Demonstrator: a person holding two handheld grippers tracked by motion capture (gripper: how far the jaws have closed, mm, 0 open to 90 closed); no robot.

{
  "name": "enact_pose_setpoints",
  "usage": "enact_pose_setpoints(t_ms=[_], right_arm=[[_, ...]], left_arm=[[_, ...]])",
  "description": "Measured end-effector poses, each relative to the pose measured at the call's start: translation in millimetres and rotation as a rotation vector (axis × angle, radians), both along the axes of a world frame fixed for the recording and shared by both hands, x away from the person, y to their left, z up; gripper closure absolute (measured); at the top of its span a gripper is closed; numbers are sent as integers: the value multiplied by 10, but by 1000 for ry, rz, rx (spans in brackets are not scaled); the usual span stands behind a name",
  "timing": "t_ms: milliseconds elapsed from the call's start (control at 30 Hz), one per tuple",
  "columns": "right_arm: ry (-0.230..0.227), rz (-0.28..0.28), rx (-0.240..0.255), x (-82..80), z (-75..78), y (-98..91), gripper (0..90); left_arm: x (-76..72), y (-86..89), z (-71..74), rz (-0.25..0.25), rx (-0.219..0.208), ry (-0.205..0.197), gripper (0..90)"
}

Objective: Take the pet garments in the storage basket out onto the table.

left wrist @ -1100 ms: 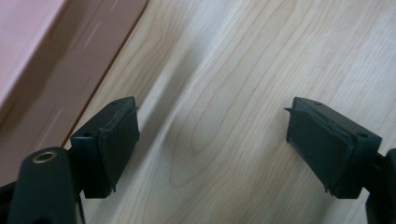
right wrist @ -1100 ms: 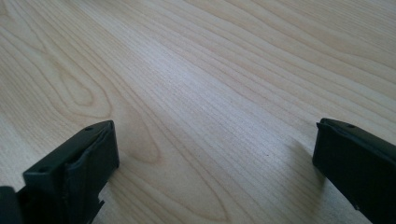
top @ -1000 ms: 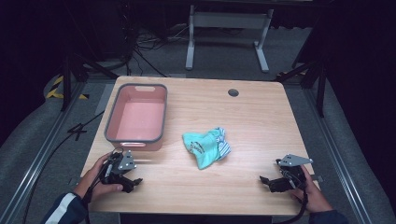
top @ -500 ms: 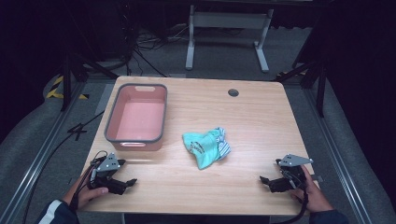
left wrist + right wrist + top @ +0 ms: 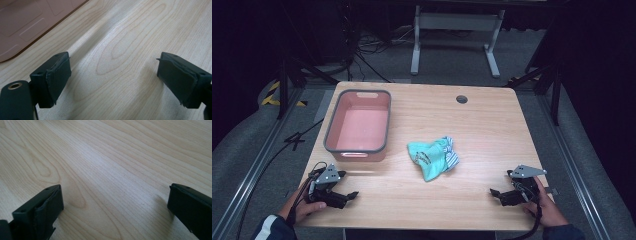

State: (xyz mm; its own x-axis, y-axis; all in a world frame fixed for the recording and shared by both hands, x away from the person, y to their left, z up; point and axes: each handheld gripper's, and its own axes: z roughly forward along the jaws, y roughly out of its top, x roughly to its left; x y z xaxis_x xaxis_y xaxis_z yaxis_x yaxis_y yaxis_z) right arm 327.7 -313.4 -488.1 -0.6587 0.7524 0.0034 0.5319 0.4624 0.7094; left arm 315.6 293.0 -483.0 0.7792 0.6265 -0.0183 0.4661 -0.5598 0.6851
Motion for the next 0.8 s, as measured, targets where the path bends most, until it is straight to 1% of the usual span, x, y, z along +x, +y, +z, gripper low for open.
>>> enact_pose_setpoints(t_ms=[400,467,633,800], right_arm=[[0,0,0,0,0,0,5],[0,0,0,0,0,0,5],[0,0,0,0,0,0,5],[0,0,0,0,0,0,5]], left_arm=[[1,-1,0,1,0,0,120],[2,-2,2,7,5,-3,114],[8,-3,4,8,10,3,100],[18,-9,-1,9,6,5,88]])
